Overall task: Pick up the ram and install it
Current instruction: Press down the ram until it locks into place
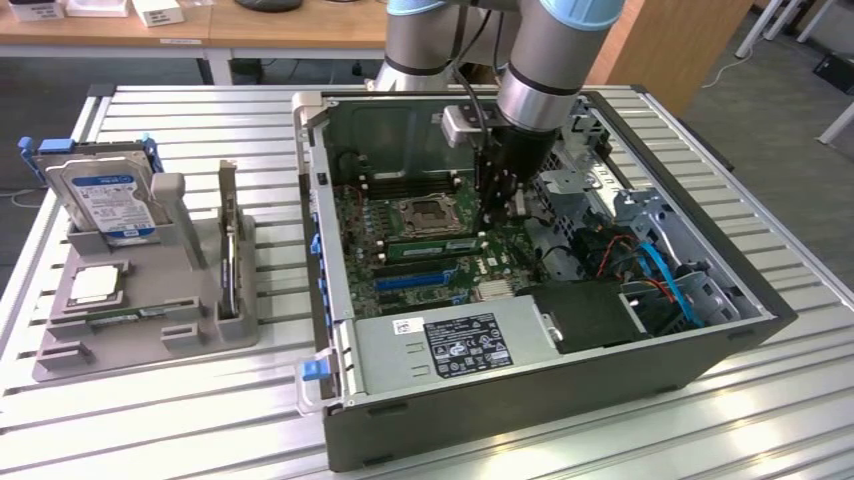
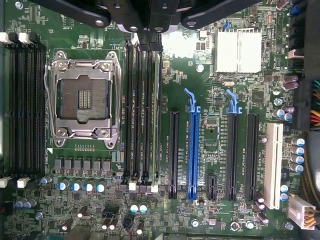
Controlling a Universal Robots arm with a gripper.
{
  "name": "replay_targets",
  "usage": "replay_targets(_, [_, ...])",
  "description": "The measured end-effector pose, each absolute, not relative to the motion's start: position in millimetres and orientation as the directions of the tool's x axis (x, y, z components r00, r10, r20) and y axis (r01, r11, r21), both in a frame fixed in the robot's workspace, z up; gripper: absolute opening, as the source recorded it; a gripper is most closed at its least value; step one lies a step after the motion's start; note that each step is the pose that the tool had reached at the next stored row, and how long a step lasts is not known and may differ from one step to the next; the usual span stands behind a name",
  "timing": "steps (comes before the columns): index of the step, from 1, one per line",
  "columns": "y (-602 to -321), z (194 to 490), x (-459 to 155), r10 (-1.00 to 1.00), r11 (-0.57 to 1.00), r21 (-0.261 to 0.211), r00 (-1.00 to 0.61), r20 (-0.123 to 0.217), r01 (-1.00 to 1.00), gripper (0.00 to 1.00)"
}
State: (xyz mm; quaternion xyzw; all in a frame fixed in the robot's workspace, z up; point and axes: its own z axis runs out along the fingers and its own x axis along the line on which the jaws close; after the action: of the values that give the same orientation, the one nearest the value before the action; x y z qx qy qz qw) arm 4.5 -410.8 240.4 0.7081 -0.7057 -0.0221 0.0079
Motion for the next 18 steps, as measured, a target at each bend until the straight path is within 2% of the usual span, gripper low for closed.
replay_targets(8, [-410.8,240.8,2.4,-1.000,-0.004,0.042,0.003,-0.020,-0.999,0.11])
replay_targets(18, [-410.8,240.8,-31.1,-1.000,-0.004,0.042,0.003,-0.020,-0.999,0.11])
